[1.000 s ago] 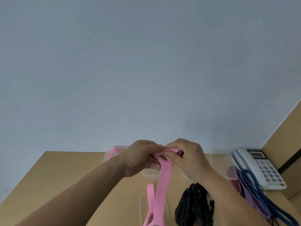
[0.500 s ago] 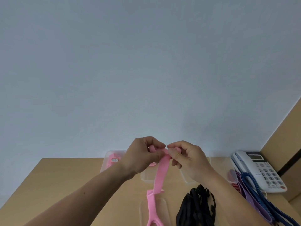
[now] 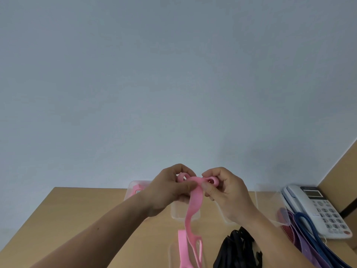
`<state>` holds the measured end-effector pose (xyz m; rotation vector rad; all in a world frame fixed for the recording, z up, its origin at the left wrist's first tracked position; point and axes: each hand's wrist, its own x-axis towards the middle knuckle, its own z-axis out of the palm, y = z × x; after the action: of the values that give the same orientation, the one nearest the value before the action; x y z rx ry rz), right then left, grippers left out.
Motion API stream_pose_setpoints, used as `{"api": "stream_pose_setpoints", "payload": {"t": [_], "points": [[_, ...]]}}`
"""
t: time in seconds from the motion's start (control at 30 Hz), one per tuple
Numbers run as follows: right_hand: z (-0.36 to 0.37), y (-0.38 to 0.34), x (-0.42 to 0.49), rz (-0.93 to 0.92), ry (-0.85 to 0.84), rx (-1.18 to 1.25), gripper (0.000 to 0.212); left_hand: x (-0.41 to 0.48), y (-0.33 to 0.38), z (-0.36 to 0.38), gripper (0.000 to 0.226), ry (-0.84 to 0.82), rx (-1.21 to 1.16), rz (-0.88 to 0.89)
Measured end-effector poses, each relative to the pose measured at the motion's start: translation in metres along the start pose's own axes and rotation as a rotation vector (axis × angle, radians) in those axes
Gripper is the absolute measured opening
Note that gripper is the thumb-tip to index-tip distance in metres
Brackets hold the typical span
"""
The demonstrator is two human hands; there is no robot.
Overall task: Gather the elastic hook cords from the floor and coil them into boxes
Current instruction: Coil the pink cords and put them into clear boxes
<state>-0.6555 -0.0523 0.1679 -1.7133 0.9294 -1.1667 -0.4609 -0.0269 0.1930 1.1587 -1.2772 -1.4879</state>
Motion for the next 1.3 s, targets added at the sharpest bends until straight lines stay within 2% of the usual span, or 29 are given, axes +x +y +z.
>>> {"api": "stream_pose_setpoints", "payload": {"t": [0.1,0.2,0.3,0.43,0.57,0.63,0.7,0.83,0.97,1.03,1.13,1.3], "points": [[0.002,0.001,0.002,-0.046,-0.009,-0.067,0.01,-0.002,0.005,0.002,0.026,-0.033,-0.132,-0.088],[0.003,0.004,0.003,-0.086,0.02,-0.154,0.022,-0.001,0.009,0.004,0.031,-0.055,-0.186,-0.145],[0.003,0.004,0.002,-0.131,0.015,-0.178,0.027,0.002,0.008,0.004,0.025,-0.032,-0.221,-0.168],[0.002,0.005,0.001,-0.163,0.0,-0.183,0.022,0.004,0.006,0.003,0.008,0.023,-0.218,-0.156],[0.002,0.004,0.0,-0.036,-0.03,0.042,0.016,0.003,0.005,0.002,0.012,0.004,-0.191,-0.125],[0.0,0.003,0.001,0.034,-0.064,0.178,0.024,0.003,0.005,0.001,0.013,0.016,-0.137,-0.078],[-0.001,0.002,0.004,0.107,-0.066,0.2,0.028,0.004,0.005,0.002,0.015,0.041,-0.061,-0.009],[-0.005,-0.001,0.007,0.155,-0.13,0.17,0.012,0.004,0.003,0.002,0.023,0.057,0.021,0.07],[-0.008,-0.005,0.007,0.134,-0.121,0.195,0.009,0.004,0.003,-0.002,0.046,-0.003,-0.121,-0.031],[-0.007,-0.004,0.005,0.111,-0.101,0.202,0.006,0.003,0.005,-0.002,0.04,-0.054,-0.182,-0.102],[-0.003,-0.002,0.003,0.073,-0.063,0.168,0.012,0.0,0.005,-0.004,0.033,-0.109,-0.206,-0.175],[-0.002,0.001,-0.001,0.0,-0.067,0.046,0.019,0.0,0.007,-0.004,0.037,-0.131,-0.23,-0.198]]}}
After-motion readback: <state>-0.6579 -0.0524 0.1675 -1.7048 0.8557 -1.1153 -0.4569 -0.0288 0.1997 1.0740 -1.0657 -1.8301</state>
